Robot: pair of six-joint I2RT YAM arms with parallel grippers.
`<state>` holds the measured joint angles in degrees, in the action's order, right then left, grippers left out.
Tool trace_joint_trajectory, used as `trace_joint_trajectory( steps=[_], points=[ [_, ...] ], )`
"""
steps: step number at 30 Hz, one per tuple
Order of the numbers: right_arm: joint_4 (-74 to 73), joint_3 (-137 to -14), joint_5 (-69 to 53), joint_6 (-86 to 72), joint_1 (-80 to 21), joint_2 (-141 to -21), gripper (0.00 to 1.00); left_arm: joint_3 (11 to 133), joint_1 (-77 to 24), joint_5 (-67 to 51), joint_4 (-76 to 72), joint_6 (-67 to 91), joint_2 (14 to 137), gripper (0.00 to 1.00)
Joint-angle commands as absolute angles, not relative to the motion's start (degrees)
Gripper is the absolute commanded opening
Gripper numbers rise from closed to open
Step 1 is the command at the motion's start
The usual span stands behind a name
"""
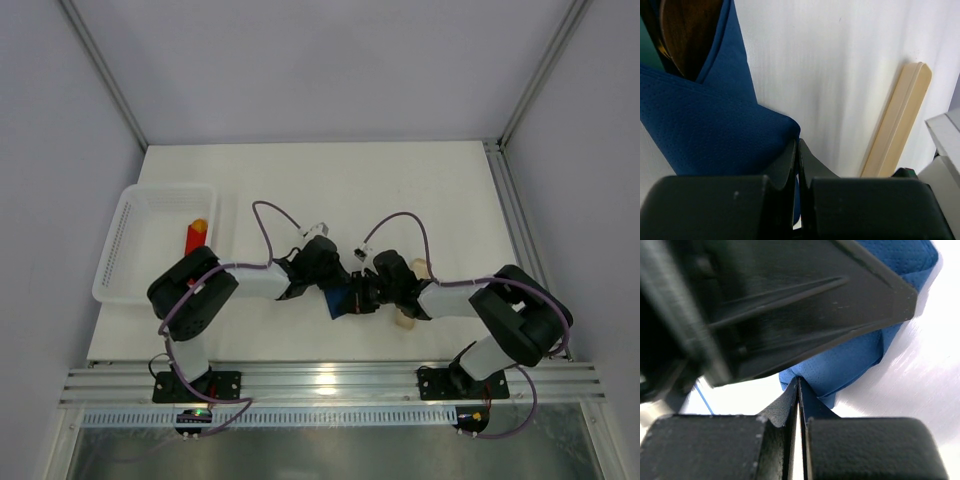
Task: Place the utensils on the paper napkin and roll it up
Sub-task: Roll the napkin at the center of the board.
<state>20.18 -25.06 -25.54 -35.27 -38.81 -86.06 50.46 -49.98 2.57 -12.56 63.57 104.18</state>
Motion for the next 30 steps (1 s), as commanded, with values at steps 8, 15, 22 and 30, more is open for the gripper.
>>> trace_joint_trajectory(
  steps=[8,15,22,30],
  points=[
    [22.1,-24.6,-23.8,-34.5,-39.1,-88.9,0.03,53.4,-50.6,1.6,-15.4,58.3,102.7,0.00],
    [21.8,-24.2,-23.1,-34.5,-39.1,-89.2,0.04,54.8,-50.7,3.7,-13.4,57.6,103.1,0.06],
    [22.1,-23.8,-22.5,-34.6,-39.1,-89.5,0.04,54.6,-50.6,6.7,-11.2,56.7,101.0,0.33],
    [22.1,-24.8,-22.1,-34.9,-39.1,-90.3,0.04,53.8,-50.6,12.9,-5.7,54.1,94.9,0.61]
  ],
)
